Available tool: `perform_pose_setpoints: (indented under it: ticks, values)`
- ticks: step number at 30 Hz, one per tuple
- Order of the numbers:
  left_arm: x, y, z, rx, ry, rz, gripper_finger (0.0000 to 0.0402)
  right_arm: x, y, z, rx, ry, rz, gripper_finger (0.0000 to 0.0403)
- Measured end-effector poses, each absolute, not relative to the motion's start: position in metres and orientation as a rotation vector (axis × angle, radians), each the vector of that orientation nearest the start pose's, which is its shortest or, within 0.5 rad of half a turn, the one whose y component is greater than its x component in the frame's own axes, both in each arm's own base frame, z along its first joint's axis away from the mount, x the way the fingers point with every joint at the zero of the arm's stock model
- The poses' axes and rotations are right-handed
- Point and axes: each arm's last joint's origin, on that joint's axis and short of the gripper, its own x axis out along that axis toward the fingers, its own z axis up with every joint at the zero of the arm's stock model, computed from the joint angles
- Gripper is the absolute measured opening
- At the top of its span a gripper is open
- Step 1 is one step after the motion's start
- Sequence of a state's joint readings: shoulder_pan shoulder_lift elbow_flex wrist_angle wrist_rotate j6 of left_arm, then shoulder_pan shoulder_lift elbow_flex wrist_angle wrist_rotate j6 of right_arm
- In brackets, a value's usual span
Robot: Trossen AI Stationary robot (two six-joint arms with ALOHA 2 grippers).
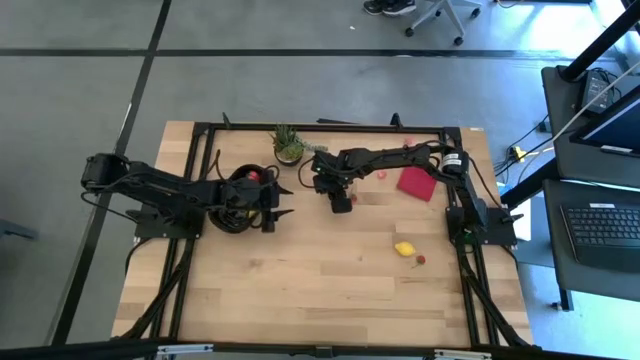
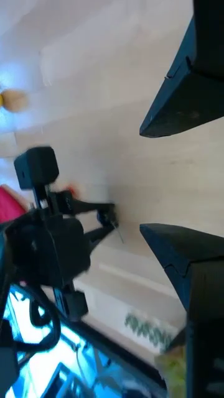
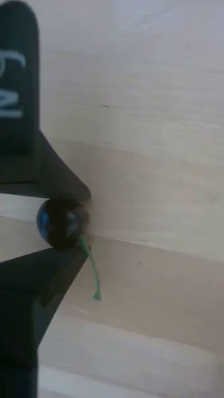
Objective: Pick and placing Produce into tupperware
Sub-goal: Put the black cherry into the black container
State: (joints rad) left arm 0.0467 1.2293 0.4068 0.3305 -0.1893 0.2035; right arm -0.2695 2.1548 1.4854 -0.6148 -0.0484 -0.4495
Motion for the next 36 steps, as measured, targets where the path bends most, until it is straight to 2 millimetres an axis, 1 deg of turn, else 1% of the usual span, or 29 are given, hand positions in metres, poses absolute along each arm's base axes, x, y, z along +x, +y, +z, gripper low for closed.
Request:
perform_pose_setpoints:
  ticks: [4,8,12,16,21,27,32,36]
  values:
    - [0.226,0.018,0.168,0.27,0.524,0.258,0.0231,0.409,-0.112,0.13,-0.157,1.283,0.076,0.0112]
    - [0.225,0.02,0.168,0.282,0.533,0.323,0.0231,0.415,-0.113,0.138,-0.08,1.268,0.058,0.0112]
    - [0.225,0.02,0.169,0.299,0.533,0.318,0.0231,0.431,-0.115,0.158,0.003,1.133,0.066,0.0112]
    - [0.225,0.019,0.168,0.434,0.555,0.267,0.0231,0.446,-0.112,0.177,0.085,1.001,0.119,0.0112]
    - [0.226,0.014,0.168,0.626,0.576,0.188,0.0231,0.458,-0.104,0.195,0.113,0.874,0.227,0.0112]
    - [0.227,0.009,0.169,0.712,0.568,0.156,0.0231,0.468,-0.094,0.207,0.096,0.788,0.255,0.0112]
    - [0.227,0.007,0.172,0.742,0.558,0.202,0.0231,0.472,-0.085,0.21,0.113,0.74,0.297,0.0112]
    - [0.227,0.007,0.172,0.808,0.563,0.188,0.0231,0.474,-0.081,0.211,0.11,0.73,0.304,0.0112]
